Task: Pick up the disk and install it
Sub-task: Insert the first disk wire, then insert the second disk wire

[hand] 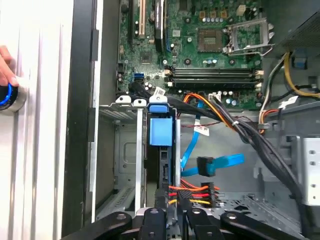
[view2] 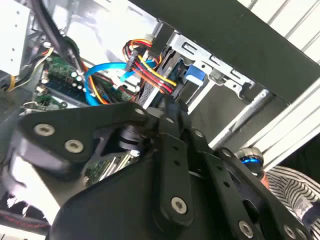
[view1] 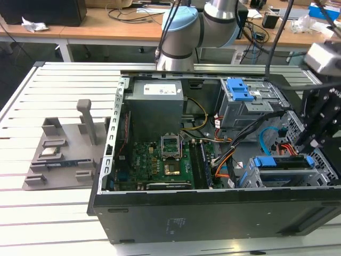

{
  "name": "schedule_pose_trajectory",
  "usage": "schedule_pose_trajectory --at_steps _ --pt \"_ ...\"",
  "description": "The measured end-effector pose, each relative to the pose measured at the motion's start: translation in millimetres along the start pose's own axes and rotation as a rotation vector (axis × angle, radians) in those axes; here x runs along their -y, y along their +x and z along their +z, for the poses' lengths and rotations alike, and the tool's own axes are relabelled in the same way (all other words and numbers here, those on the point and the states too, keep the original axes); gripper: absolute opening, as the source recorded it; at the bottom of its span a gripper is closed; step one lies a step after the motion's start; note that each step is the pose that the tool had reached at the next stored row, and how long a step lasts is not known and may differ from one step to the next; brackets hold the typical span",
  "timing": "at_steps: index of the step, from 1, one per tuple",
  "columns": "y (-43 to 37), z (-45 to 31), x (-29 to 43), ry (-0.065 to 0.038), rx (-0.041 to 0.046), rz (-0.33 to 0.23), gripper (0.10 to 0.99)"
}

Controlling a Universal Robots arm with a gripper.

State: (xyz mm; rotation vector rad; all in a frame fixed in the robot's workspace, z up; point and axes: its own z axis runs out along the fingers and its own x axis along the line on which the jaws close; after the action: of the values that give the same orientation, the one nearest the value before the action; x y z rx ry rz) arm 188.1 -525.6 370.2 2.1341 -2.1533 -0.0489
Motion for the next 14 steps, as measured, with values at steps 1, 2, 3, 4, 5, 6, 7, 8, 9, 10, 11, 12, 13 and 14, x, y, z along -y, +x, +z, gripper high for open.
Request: schedule_pose_trajectory --at_steps 1,2,3,4,5,6,7,8,9,10,11,12,13,14 --pt "-1.4 -10.2 -1.1 0.0 0.0 0.0 0.161" --pt "-1.9 -17.7 -1.8 0.0 0.0 0.0 0.106" --pt "-1.9 -23.6 -2.4 0.0 0.0001 0.0 0.106" --pt "-1.7 -26.9 -2.7 0.0 -0.0001 0.0 0.106" --pt "-1.5 -29.5 -3.0 0.0 0.0001 0.0 0.106" --pt "-1.5 -30.3 -3.1 0.0 0.0002 0.0 0.106" --pt "-1.5 -30.4 -3.1 0.0 0.0001 0.0 0.106" --pt "-1.6 -30.4 -3.1 0.0 0.0001 0.0 0.106" --pt "-1.5 -30.4 -3.1 0.0 0.0001 0.0 0.106" --pt "-1.5 -30.4 -3.1 0.0 0.0001 0.0 0.106" --pt "-1.5 -30.4 -3.1 0.0 0.0001 0.0 0.106" --pt "-1.5 -30.4 -3.1 0.0 0.0002 0.0 0.106" --pt "-1.5 -30.4 -3.1 0.0 0.0002 0.0 0.106" --pt "-1.5 -30.4 -3.1 0.0 0.0002 0.0 0.106"
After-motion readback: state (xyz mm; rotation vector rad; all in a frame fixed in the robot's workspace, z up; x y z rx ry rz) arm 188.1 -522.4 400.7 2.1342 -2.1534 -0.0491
